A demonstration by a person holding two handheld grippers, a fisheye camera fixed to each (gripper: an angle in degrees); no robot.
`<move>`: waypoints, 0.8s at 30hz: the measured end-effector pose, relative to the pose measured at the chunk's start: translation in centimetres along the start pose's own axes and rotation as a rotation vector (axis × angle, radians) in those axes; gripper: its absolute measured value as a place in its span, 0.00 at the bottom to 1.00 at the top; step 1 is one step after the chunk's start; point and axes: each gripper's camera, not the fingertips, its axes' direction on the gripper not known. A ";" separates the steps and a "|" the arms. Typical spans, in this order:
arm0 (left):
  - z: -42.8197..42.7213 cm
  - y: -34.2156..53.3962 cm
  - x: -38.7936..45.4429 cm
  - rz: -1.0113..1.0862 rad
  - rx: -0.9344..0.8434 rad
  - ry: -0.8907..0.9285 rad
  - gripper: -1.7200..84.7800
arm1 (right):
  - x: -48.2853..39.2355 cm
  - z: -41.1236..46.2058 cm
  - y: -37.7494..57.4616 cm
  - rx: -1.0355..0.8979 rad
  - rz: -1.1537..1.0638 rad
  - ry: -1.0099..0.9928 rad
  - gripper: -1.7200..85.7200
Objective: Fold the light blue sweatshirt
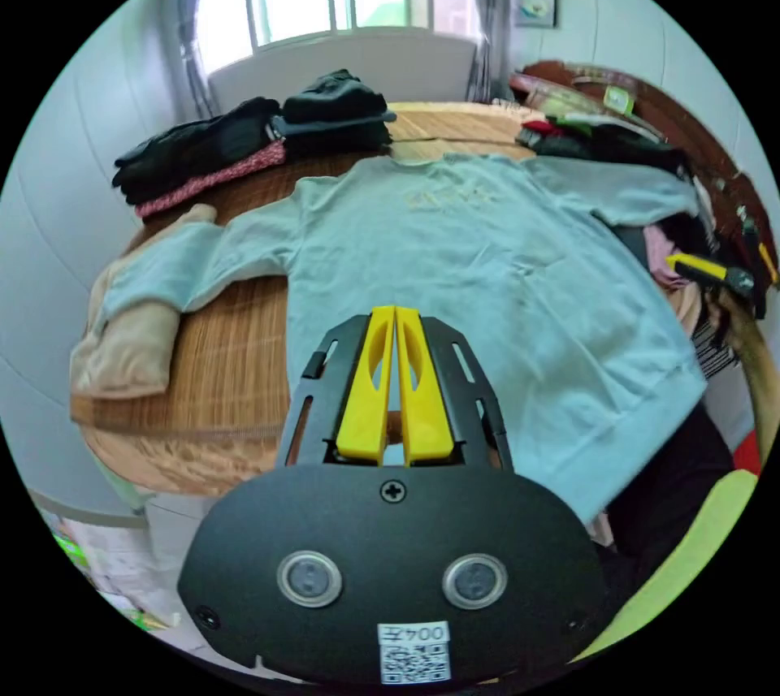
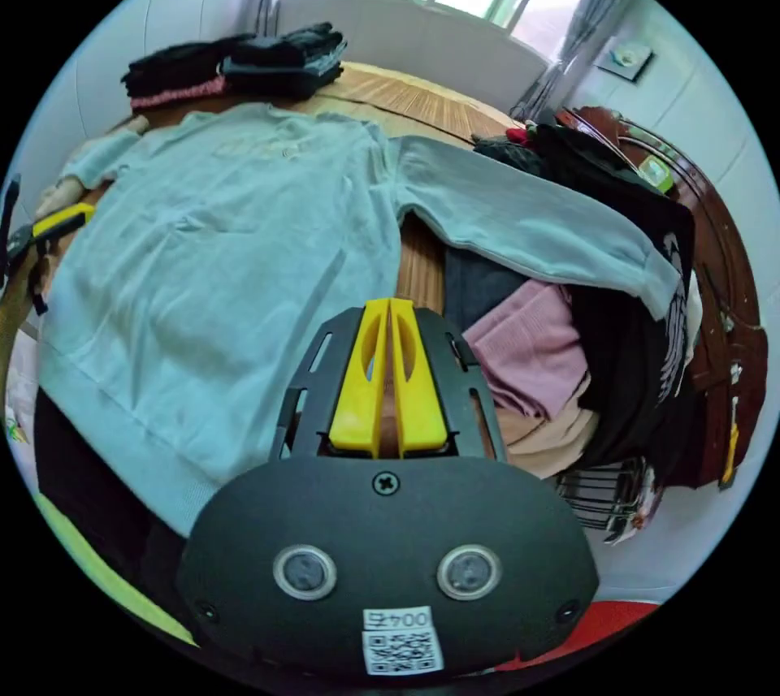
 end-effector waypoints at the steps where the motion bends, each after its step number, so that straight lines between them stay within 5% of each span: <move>1: 2.5 -2.4 1.8 0.033 -0.021 -0.029 0.02 | -0.9 1.0 -0.8 -0.020 -0.019 0.022 0.01; 5: 8.8 -5.8 6.1 0.148 -0.093 -0.127 0.02 | -4.5 7.5 -2.6 -0.158 -0.097 0.105 0.01; 11: 9.2 -4.6 6.7 0.145 -0.013 -0.089 0.02 | -7.0 6.4 -1.3 -0.074 -0.266 0.203 0.01; 16: 9.1 -5.4 5.7 0.105 -0.013 -0.009 0.02 | -1.3 1.9 -8.2 0.154 -0.091 0.049 0.01; 19: 9.0 -5.7 5.8 0.100 -0.010 0.001 0.02 | 3.0 5.5 -15.1 0.098 0.038 -0.210 0.01; 24: 8.8 -6.0 5.2 0.081 -0.008 0.035 0.02 | 2.4 13.1 -23.6 -0.001 -0.009 -0.147 0.01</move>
